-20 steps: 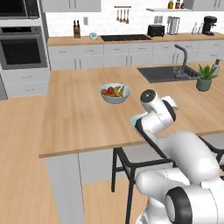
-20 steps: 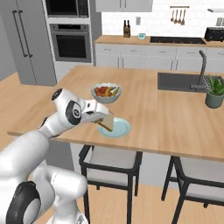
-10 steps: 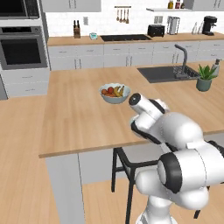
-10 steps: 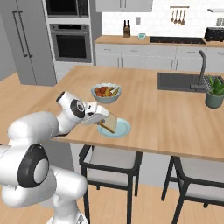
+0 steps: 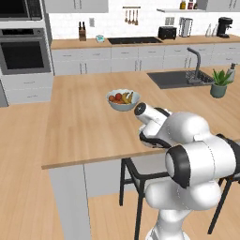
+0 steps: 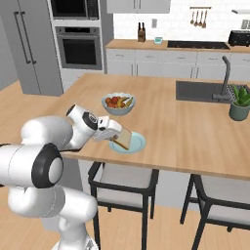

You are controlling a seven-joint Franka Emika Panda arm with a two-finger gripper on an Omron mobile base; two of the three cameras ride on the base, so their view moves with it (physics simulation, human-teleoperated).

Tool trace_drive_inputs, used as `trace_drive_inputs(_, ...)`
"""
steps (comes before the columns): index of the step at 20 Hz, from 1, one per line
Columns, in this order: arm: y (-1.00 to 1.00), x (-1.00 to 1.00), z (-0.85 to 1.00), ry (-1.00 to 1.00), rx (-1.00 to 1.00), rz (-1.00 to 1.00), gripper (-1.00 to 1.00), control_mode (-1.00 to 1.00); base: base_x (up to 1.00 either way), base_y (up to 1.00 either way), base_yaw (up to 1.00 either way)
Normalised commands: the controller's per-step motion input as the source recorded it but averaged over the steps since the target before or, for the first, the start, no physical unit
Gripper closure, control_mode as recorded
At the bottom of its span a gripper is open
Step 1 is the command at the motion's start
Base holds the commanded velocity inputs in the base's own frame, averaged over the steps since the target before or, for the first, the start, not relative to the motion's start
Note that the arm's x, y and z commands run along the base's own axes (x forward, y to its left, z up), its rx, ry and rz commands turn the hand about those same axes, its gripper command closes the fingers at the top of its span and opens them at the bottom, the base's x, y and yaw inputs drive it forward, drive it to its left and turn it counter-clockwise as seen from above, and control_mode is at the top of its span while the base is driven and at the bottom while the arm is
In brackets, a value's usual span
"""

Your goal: Start the toaster. Once the lever pops up, take the bread to the plate on the dining counter.

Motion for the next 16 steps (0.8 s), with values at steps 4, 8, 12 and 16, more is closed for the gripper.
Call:
trace_drive_inputs(4,0.01,0.16,-0.03,0.07,0.0,0.0,1.0,-1.0,0.0,0.0,0.0)
trace_drive_inputs(8,0.06,0.23,-0.11,0.2,0.0,0.0,1.0,-1.0,0.0,0.0,0.0)
trace_drive_inputs(12,0.0,0.15,-0.25,0.21,0.0,0.0,1.0,-1.0,0.0,0.0,0.0)
trace_drive_inputs(16,0.0,0.39,0.01,0.03,-0.02,-0.03,1.0,-1.0,0.0,0.0,0.0)
